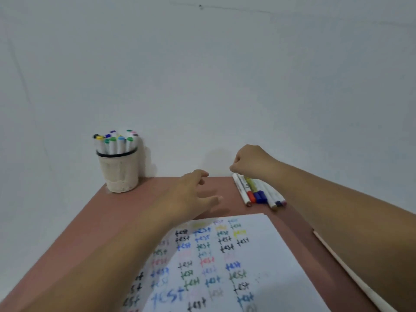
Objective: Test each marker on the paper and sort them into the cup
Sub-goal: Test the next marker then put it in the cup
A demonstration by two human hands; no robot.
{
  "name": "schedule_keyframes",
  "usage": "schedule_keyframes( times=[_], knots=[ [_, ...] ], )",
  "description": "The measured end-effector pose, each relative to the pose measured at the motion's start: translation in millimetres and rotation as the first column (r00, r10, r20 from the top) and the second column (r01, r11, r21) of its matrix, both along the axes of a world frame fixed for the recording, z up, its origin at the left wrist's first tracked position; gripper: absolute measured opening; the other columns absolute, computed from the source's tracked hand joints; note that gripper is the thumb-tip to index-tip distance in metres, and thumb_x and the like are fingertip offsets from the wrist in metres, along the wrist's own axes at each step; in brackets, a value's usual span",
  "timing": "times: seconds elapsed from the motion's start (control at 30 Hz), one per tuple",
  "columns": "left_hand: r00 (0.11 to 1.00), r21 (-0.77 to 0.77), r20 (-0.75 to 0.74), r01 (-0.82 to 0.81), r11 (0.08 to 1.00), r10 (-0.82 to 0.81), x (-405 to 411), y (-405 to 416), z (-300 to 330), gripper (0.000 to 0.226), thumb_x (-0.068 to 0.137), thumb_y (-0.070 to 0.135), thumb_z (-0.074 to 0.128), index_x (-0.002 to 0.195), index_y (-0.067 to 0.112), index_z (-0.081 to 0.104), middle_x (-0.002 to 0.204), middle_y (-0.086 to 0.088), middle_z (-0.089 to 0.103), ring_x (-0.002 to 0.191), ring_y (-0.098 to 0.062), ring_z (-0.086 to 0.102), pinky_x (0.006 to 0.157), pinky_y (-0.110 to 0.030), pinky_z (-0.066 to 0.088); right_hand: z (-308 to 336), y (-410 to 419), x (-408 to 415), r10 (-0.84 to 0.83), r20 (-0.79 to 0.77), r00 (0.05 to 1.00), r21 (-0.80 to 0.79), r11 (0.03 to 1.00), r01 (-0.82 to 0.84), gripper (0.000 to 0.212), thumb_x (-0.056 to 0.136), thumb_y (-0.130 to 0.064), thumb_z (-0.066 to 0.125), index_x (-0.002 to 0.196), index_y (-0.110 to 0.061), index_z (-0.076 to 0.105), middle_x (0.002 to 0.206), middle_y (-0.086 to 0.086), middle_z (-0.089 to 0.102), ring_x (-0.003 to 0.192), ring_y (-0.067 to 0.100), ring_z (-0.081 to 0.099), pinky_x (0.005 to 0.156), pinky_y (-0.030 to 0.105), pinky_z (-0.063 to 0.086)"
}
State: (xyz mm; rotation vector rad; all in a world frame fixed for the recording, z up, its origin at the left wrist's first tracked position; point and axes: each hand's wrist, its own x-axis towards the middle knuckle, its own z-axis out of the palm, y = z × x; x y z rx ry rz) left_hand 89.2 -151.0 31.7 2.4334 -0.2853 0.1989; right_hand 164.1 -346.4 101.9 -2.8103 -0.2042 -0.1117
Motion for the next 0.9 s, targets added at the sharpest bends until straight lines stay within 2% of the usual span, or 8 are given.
schedule_keyframes(
  times=[0.13,0.3,0.4,0.5,0.57,0.63,0.73,0.9],
  knots=[
    [0.997,0.058,-0.072,0.010,0.998,-0.006,14.0,-19.0,-14.7,0.094,0.063,0.082,0.064,0.144,0.044,0.034,0.141,0.018,0.047,0.123,-0.009,0.050,0.100,-0.037,0.047,-27.1,-19.9,-1.8,-0.068,-0.039,0.997,-0.113,0.992,0.063,0.027,0.092,-0.029,0.068,0.074,-0.011,0.059,0.074,0.005,0.059,0.065,0.020,0.054,0.054,0.029,0.040],
    [0.998,-0.002,0.064,0.018,1.000,-0.017,12.5,-14.9,-23.6,0.068,0.072,0.076,0.065,0.133,0.051,0.046,0.120,0.027,0.056,0.113,0.001,0.055,0.097,-0.036,0.051,-51.1,-15.9,-1.2,-0.094,0.049,0.994,-0.199,0.975,0.102,0.024,0.089,-0.024,0.066,0.070,-0.019,0.053,0.076,0.000,0.054,0.064,0.018,0.053,0.052,0.029,0.033],
    [0.989,-0.134,0.149,0.013,0.991,0.007,7.3,-9.3,-15.2,0.050,0.081,0.063,0.069,0.125,0.045,0.056,0.113,0.023,0.062,0.107,0.005,0.056,0.088,-0.023,0.047,-57.2,-7.0,-1.5,-0.076,0.090,0.993,-0.245,0.965,0.096,0.017,0.089,-0.019,0.063,0.075,-0.020,0.054,0.081,0.000,0.054,0.072,0.022,0.056,0.052,0.028,0.032],
    [0.979,-0.149,0.203,0.000,0.989,0.031,6.7,-5.8,-1.5,0.041,0.081,0.058,0.071,0.118,0.040,0.063,0.105,0.021,0.067,0.102,0.005,0.058,0.083,-0.019,0.045,-54.7,-0.2,-2.8,-0.101,0.062,0.993,-0.118,0.987,0.108,0.015,0.085,-0.016,0.064,0.073,-0.016,0.057,0.078,0.002,0.058,0.064,0.020,0.054,0.054,0.028,0.036],
    [0.981,-0.140,0.189,-0.009,0.990,0.036,7.2,-3.8,11.9,0.034,0.082,0.054,0.072,0.112,0.039,0.066,0.101,0.021,0.068,0.097,0.004,0.060,0.082,-0.022,0.049,-44.2,2.4,-8.8,-0.134,0.016,0.991,0.034,0.991,0.133,0.022,0.083,-0.028,0.068,0.069,-0.015,0.056,0.070,0.001,0.059,0.059,0.019,0.055,0.061,0.031,0.040],
    [0.981,-0.068,0.192,-0.028,0.997,0.040,6.5,-1.1,26.6,0.030,0.084,0.051,0.072,0.110,0.039,0.066,0.101,0.022,0.066,0.094,0.003,0.061,0.080,-0.023,0.050,-29.0,0.8,-17.9,-0.122,-0.016,0.992,0.156,0.980,0.123,0.034,0.079,-0.044,0.065,0.069,-0.011,0.061,0.064,0.000,0.061,0.057,0.021,0.056,0.065,0.034,0.042],
    [0.975,0.053,0.214,-0.073,0.996,0.060,-1.2,3.8,46.3,0.027,0.088,0.048,0.069,0.113,0.039,0.063,0.099,0.022,0.064,0.089,0.004,0.059,0.072,-0.020,0.046,-6.0,-9.1,-45.3,-0.005,-0.018,1.000,0.333,0.943,0.011,0.036,0.085,-0.043,0.073,0.082,-0.007,0.075,0.066,-0.003,0.061,0.059,0.016,0.053,0.058,0.027,0.041],
    [0.941,0.111,0.332,-0.101,0.989,0.058,-28.1,10.5,60.2,0.057,0.088,0.044,0.071,0.136,0.039,0.042,0.121,0.021,0.050,0.091,0.002,0.051,0.076,-0.021,0.044,10.6,-26.4,-99.6,0.153,0.075,0.985,0.374,0.912,-0.169,0.026,0.086,-0.044,0.078,0.073,-0.021,0.075,0.057,-0.014,0.062,0.053,0.007,0.053,0.053,0.021,0.042]
  ],
)
